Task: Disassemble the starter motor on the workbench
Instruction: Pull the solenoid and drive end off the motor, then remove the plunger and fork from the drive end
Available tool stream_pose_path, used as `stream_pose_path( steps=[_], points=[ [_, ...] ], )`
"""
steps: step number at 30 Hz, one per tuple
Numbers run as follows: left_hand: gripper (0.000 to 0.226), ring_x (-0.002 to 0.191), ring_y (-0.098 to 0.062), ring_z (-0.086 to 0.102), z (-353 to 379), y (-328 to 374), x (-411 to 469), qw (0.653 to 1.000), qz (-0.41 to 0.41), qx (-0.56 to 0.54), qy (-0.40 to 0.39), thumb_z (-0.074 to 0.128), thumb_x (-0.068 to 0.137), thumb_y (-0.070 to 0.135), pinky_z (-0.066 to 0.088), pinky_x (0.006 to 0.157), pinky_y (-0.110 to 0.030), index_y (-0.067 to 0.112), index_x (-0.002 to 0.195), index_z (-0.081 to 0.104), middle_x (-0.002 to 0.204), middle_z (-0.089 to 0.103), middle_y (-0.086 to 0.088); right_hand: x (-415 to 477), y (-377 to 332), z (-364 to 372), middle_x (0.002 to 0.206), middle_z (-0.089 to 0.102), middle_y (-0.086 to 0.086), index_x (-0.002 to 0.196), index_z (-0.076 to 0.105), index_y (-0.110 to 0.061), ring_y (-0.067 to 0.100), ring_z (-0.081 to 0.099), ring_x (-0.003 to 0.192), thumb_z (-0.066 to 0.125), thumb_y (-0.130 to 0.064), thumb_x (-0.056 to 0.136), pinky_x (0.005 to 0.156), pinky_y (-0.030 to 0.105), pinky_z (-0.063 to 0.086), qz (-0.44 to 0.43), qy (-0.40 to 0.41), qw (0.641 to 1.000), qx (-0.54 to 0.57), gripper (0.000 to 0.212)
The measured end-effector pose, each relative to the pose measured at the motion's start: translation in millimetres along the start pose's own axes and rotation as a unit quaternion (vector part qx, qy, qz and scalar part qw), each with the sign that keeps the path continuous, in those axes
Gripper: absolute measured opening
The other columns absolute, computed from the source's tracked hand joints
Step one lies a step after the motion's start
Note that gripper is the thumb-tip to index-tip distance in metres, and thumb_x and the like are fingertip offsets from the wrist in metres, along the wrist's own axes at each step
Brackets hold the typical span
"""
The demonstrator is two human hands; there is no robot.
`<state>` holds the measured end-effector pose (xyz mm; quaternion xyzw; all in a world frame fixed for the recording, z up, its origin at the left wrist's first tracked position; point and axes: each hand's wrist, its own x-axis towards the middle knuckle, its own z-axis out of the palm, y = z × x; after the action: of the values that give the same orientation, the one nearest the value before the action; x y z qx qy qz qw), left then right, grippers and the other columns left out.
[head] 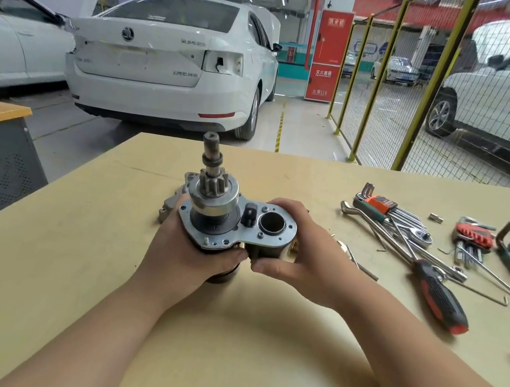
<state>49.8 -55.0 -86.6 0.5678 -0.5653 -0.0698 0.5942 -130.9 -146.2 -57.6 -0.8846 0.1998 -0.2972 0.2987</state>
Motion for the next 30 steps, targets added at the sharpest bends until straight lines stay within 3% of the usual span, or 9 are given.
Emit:
stream_pose_path(
  steps=[3, 7, 10, 12, 15, 18, 20, 25, 30],
  points=[
    [0.069, 0.096, 0.007, 0.060, 0, -4, 0, 0.998, 0.037, 0.036, 0.029, 0.087, 0.049, 0.032, 0.041, 0.077, -0.002, 0.050, 0.104, 0.049, 0.104, 0.062, 0.029, 1, 6, 0, 0.102, 0.055, -0.039, 0.113, 0.029, -0.060, -0.013, 0.054, 0.095, 0.071, -0.055, 0.064, 0.076, 0.011, 0.041, 0.014, -0.025, 0.999, -0.033, 0.065],
    [0.071, 0.098, -0.006, 0.060, -1, -13, 3, 0.995, 0.069, 0.059, 0.032, 0.087, 0.051, 0.032, 0.045, 0.089, -0.016, 0.042, 0.108, 0.045, 0.103, 0.063, 0.021, 3, 10, 0, 0.101, 0.054, -0.036, 0.117, 0.029, -0.054, -0.010, 0.052, 0.095, 0.075, -0.046, 0.070, 0.081, 0.021, 0.044, 0.024, -0.039, 0.996, -0.071, 0.066],
    [0.071, 0.098, 0.007, 0.059, -3, -13, 5, 0.997, 0.051, 0.055, 0.012, 0.080, 0.048, 0.047, 0.044, 0.085, -0.008, 0.050, 0.110, 0.046, 0.104, 0.061, 0.031, 2, 7, -14, 0.117, 0.052, -0.027, 0.128, 0.030, -0.048, -0.002, 0.049, 0.106, 0.071, -0.048, 0.073, 0.088, 0.024, 0.044, 0.012, -0.083, 0.988, -0.133, 0.069],
    [0.070, 0.098, 0.009, 0.058, -4, -14, 6, 0.993, 0.077, 0.085, 0.004, 0.080, 0.050, 0.046, 0.043, 0.084, -0.006, 0.047, 0.111, 0.047, 0.108, 0.059, 0.035, -2, 9, -33, 0.120, 0.049, -0.028, 0.134, 0.033, -0.043, -0.005, 0.047, 0.107, 0.070, -0.046, 0.076, 0.090, 0.015, 0.040, 0.023, -0.094, 0.980, -0.176, 0.069],
    [0.076, 0.098, 0.003, 0.060, -4, -12, 7, 0.988, 0.090, 0.124, -0.010, 0.091, 0.047, 0.036, 0.042, 0.084, -0.008, 0.036, 0.114, 0.055, 0.108, 0.063, 0.024, -16, 24, -70, 0.109, 0.060, -0.022, 0.127, 0.053, -0.027, 0.001, 0.056, 0.098, 0.067, -0.032, 0.084, 0.088, 0.022, 0.046, 0.091, 0.029, 0.982, -0.160, 0.046],
    [0.076, 0.096, -0.005, 0.061, -4, -4, 9, 0.977, 0.116, 0.175, -0.029, 0.090, 0.047, 0.041, 0.048, 0.082, -0.020, 0.023, 0.116, 0.063, 0.109, 0.065, 0.014, -27, 44, -99, 0.081, 0.066, -0.005, 0.093, 0.069, -0.018, 0.018, 0.059, 0.077, 0.060, -0.022, 0.089, 0.066, 0.028, 0.043, 0.178, 0.166, 0.951, -0.189, 0.010],
    [0.079, 0.097, -0.008, 0.063, -4, 3, 9, 0.977, 0.099, 0.186, -0.034, 0.089, 0.046, 0.048, 0.051, 0.084, -0.031, 0.022, 0.117, 0.064, 0.111, 0.066, 0.012, -34, 57, -108, 0.072, 0.064, 0.001, 0.080, 0.066, -0.016, 0.023, 0.056, 0.068, 0.052, -0.021, 0.093, 0.056, 0.028, 0.037, 0.233, 0.168, 0.930, -0.231, 0.019],
    [0.085, 0.099, -0.015, 0.064, -3, 11, 7, 0.976, 0.064, 0.205, -0.027, 0.074, 0.042, 0.063, 0.052, 0.086, -0.038, 0.024, 0.118, 0.063, 0.112, 0.066, 0.013, -49, 73, -107, 0.086, 0.065, -0.001, 0.087, 0.064, -0.020, 0.020, 0.055, 0.080, 0.043, -0.016, 0.092, 0.066, 0.030, 0.039, 0.289, 0.076, 0.905, -0.302, 0.022],
    [0.084, 0.095, -0.023, 0.066, -5, 8, 3, 0.967, 0.095, 0.233, -0.031, 0.096, 0.042, 0.039, 0.054, 0.077, -0.046, 0.018, 0.117, 0.064, 0.111, 0.066, 0.008, -51, 75, -116, 0.095, 0.067, 0.009, 0.096, 0.068, -0.019, 0.028, 0.055, 0.084, 0.047, -0.022, 0.089, 0.069, 0.033, 0.046, 0.304, 0.190, 0.874, -0.328, 0.022]
  ],
)
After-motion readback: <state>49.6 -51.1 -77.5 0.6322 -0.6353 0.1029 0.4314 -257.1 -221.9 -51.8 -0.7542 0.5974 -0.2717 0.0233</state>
